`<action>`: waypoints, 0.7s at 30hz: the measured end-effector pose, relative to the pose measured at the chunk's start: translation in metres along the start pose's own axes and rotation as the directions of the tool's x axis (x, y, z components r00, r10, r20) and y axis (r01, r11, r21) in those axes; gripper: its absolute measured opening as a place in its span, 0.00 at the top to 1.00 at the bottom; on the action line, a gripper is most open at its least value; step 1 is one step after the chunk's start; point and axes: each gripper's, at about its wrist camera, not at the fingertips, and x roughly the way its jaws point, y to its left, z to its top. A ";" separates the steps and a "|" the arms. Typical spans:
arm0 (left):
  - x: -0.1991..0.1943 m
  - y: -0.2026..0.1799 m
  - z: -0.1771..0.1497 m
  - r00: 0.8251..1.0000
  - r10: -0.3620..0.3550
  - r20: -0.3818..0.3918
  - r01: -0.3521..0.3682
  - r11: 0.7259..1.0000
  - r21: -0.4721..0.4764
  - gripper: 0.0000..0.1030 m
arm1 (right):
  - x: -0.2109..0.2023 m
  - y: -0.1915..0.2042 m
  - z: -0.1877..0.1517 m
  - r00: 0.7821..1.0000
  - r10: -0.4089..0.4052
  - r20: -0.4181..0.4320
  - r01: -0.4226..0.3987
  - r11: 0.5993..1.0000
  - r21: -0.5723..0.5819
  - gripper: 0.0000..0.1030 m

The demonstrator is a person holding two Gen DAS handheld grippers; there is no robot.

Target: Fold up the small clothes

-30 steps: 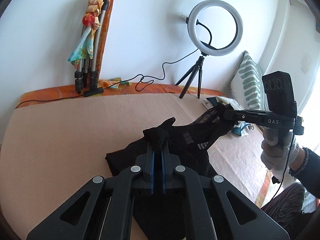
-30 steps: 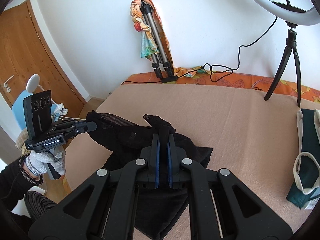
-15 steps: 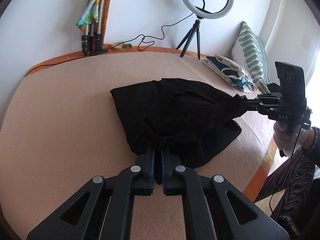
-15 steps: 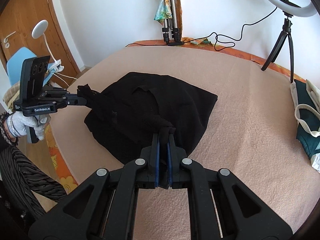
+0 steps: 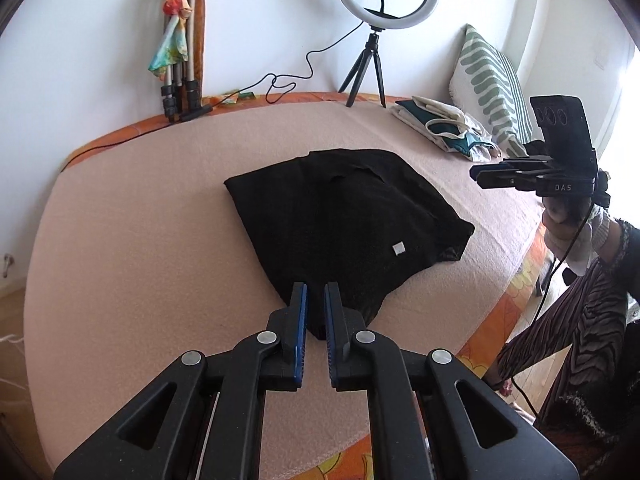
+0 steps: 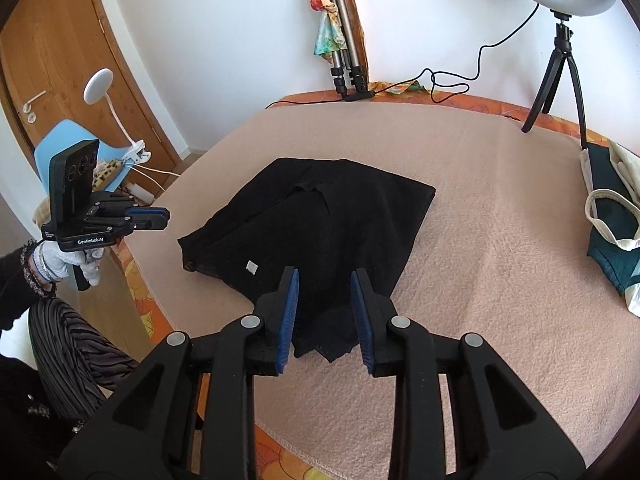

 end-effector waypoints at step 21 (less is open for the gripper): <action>0.036 0.055 0.015 0.995 -0.088 -0.036 0.078 0.974 -0.214 0.72 | 0.026 -0.037 0.019 0.994 0.087 -0.074 -0.080 0.993 0.085 0.48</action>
